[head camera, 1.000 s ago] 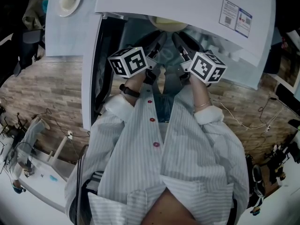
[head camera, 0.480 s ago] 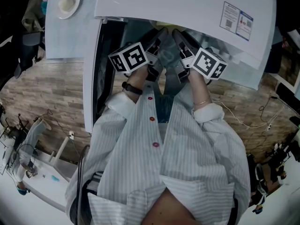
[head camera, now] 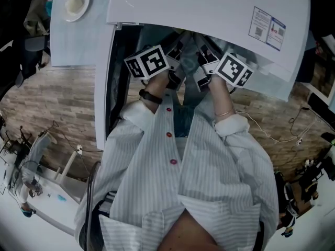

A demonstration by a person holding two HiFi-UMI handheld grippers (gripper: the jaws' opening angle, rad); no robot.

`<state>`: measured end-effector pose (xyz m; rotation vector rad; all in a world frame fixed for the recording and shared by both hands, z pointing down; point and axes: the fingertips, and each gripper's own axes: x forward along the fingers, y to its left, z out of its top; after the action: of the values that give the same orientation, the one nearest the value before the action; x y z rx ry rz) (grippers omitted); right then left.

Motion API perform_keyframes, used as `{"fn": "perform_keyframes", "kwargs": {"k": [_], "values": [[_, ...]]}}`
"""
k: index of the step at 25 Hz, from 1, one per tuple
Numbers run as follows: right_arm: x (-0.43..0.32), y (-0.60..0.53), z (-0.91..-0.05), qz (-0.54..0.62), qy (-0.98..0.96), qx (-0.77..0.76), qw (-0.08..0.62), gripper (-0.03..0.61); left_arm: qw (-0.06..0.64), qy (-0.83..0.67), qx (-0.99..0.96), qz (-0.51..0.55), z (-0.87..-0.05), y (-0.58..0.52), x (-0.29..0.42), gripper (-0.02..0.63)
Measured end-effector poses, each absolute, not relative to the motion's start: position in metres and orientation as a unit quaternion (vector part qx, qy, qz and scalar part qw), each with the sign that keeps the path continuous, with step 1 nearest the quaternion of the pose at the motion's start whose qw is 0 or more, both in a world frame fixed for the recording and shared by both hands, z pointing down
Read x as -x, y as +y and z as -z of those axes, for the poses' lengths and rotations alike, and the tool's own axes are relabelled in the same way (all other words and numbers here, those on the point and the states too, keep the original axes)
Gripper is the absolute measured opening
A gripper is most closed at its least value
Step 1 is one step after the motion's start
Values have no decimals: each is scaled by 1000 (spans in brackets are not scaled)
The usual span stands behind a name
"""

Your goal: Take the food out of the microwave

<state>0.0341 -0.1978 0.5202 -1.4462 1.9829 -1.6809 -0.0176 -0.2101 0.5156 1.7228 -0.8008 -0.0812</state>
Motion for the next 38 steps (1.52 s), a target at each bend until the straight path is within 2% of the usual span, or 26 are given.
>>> {"fn": "perform_keyframes", "kwargs": {"k": [9, 10, 14, 38], "values": [[-33, -201, -519, 572, 658, 478, 106, 99, 584, -338, -737, 34, -516, -212, 15, 133], [-33, -201, -520, 574, 655, 478, 111, 94, 585, -338, -736, 34, -517, -212, 15, 106], [-32, -200, -520, 583, 646, 475, 129, 84, 587, -336, -735, 38, -515, -212, 15, 80], [-31, -172, -518, 597, 622, 478, 167, 66, 587, -326, -741, 36, -511, -188, 18, 71]]}}
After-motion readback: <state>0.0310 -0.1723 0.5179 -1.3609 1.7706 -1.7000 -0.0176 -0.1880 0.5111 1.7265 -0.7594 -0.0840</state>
